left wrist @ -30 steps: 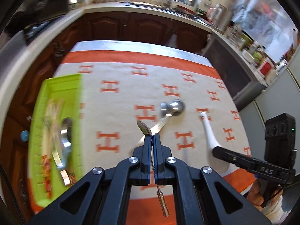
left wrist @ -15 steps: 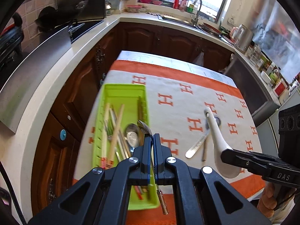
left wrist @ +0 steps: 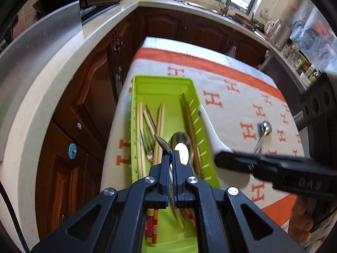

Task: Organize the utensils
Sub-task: 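Carry the small spoon to the tray with the left tool while the right tool lowers the white spoon there, then open the left tool over the small spoon while the right tool releases the white spoon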

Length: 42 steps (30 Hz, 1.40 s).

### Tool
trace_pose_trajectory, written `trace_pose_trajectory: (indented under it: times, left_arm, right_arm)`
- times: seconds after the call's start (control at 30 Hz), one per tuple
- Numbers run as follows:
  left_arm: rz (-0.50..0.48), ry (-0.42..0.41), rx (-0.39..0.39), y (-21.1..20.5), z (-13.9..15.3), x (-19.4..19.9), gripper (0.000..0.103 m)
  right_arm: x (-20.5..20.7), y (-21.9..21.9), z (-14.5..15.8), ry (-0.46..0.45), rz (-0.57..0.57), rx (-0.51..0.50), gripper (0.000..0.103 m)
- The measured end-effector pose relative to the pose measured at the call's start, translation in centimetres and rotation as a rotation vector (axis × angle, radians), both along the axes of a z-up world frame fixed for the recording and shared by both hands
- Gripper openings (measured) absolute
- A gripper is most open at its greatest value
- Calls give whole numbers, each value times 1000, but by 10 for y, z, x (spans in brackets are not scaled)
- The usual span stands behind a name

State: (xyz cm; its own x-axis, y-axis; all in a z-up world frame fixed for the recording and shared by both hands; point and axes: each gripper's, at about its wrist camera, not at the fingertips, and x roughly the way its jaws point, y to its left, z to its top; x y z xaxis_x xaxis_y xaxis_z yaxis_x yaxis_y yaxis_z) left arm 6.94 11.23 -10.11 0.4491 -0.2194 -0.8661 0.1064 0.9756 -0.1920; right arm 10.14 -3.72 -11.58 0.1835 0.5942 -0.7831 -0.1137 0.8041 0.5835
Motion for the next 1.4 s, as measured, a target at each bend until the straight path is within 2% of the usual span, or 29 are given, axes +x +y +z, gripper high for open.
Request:
trace_pose_trajectory:
  times: [0.13, 0.27, 0.5, 0.67, 0.73, 0.87, 0.93, 1.27, 1.4]
  left_arm:
    - [-2, 29, -2, 5, -16, -2, 0]
    - [3, 28, 8, 7, -20, -6, 1]
    - [88, -13, 33, 21, -4, -8, 16]
    - [127, -49, 75, 26, 8, -11, 36]
    - [137, -59, 92, 27, 11, -12, 42]
    - [161, -54, 93, 29, 14, -15, 46]
    - [176, -50, 95, 30, 14, -17, 54]
    - [222, -42, 105, 33, 18, -25, 58]
    - [219, -47, 128, 27, 20, -30, 66]
  right_arm:
    - [17, 17, -14, -12, 4, -53, 6]
    - [37, 31, -28, -32, 0, -93, 6]
    - [51, 35, -45, -13, -23, -134, 8]
    - [44, 25, -39, -8, -48, -124, 21]
    - [40, 22, -35, -12, -54, -114, 22]
    - [36, 21, -27, -31, -44, -111, 22]
    - [34, 22, -23, -42, -36, -107, 22]
    - [18, 11, -5, -55, -36, -95, 22]
    - [7, -3, 5, -73, -39, -120, 22]
